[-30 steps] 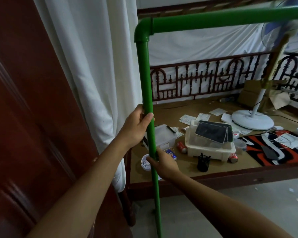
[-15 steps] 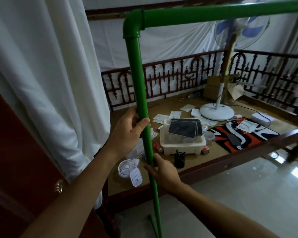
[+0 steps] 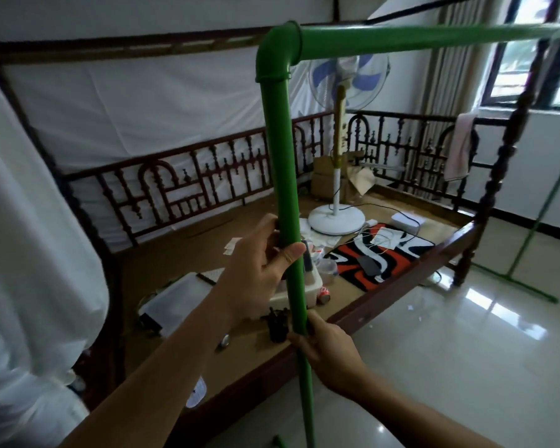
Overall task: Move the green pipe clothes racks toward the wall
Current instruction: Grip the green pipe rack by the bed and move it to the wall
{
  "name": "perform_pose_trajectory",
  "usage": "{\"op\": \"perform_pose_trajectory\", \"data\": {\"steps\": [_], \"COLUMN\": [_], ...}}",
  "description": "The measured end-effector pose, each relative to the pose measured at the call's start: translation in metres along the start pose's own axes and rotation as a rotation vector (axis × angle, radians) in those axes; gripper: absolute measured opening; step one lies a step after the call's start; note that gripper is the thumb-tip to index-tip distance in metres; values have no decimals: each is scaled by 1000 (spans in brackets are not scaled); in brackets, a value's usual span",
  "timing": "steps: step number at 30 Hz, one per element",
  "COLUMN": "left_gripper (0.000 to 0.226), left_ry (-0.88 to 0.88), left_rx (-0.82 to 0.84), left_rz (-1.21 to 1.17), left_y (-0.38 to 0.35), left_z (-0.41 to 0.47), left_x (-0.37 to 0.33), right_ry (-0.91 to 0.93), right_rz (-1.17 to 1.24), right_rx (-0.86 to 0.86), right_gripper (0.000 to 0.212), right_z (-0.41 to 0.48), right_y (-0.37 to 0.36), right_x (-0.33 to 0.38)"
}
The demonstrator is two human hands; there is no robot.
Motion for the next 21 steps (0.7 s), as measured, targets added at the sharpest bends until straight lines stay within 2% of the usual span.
{"op": "perform_pose_trajectory", "data": {"steps": [4,11,17,18,21], "left_gripper": [19,24,25,26,26], "left_ry": [-69,-172,-295,-324,-391], "left_rx": [116,395,695,722,793], "left_rz": [-4,-121,-142,-152,-185], "left_y": [-34,-83,-121,-128,-151], "left_z": [31,81,120,124,133], "left_x": [-4,-1,-5,-8,-19], "right_ry": [-101,-316,-543,-590,-697], "right_rz": [-14,-71,-39,-39,-57], "right_rx": [-67,-297,-585,-628,-755], "right_gripper": [18,21,57,55,25], "right_z": [-2,0,-9,-11,-17], "right_y": [26,53,61,64,77], "right_x": [-28,-63,-90,-92,-96]}}
Point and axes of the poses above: each hand's wrist, its own z-axis towards the middle knuckle, its own y-axis out of the back of the hand, x = y × z, the point moved 6 cm from there along z, towards the middle knuckle, and after that the axes turned 2 degrees about -z, right-handed, at the moved point
